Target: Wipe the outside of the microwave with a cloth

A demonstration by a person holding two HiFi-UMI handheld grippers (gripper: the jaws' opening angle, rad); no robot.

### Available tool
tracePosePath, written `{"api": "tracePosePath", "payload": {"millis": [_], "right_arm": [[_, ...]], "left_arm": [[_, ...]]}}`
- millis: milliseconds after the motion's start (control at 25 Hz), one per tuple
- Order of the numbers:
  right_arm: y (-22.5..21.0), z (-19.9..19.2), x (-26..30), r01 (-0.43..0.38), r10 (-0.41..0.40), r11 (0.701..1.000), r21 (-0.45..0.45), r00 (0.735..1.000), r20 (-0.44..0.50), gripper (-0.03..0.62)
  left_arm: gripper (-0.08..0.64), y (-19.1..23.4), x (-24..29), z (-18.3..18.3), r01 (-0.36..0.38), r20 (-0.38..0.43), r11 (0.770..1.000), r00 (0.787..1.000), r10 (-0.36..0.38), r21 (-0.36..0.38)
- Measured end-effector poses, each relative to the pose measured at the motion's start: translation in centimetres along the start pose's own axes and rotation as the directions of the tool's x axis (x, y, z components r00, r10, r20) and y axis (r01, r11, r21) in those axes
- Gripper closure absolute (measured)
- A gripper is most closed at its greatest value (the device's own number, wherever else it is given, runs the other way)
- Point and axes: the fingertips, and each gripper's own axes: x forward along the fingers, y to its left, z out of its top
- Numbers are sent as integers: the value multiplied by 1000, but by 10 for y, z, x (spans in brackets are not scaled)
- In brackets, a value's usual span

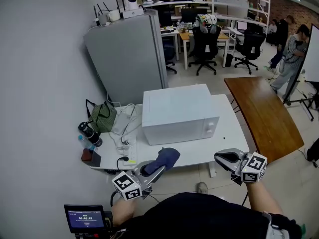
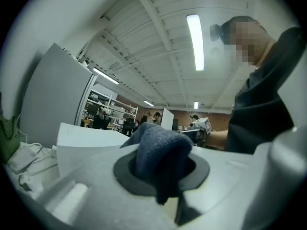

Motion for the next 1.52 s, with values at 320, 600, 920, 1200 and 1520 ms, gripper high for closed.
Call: {"api": "tracePosePath", "payload": {"millis": [320,600,920,1200,1520], "right_arm": [[-150,25,-22,-133,137,986,-96,990,35,586],[-240,32,-57,-48,57,995,-90,993,98,586],[-264,-21,-117,209,-210,977,32,978,6,586],[-248,-23,-141,386,-383,921,45,922,-62,586],[-246,-5,-63,279,-278,960,-8,955,-98,586]], "left_arm": [[502,81,176,43,-26,-79,994,996,35,110],[502,183,312,51,61,-283,958,959,22,281],[502,297,438,-2,203,-568,905,821,50,373],[503,347,460,-55,269,-723,905,688,59,330],[503,430,328,-38,120,-761,951,631,149,286]]}}
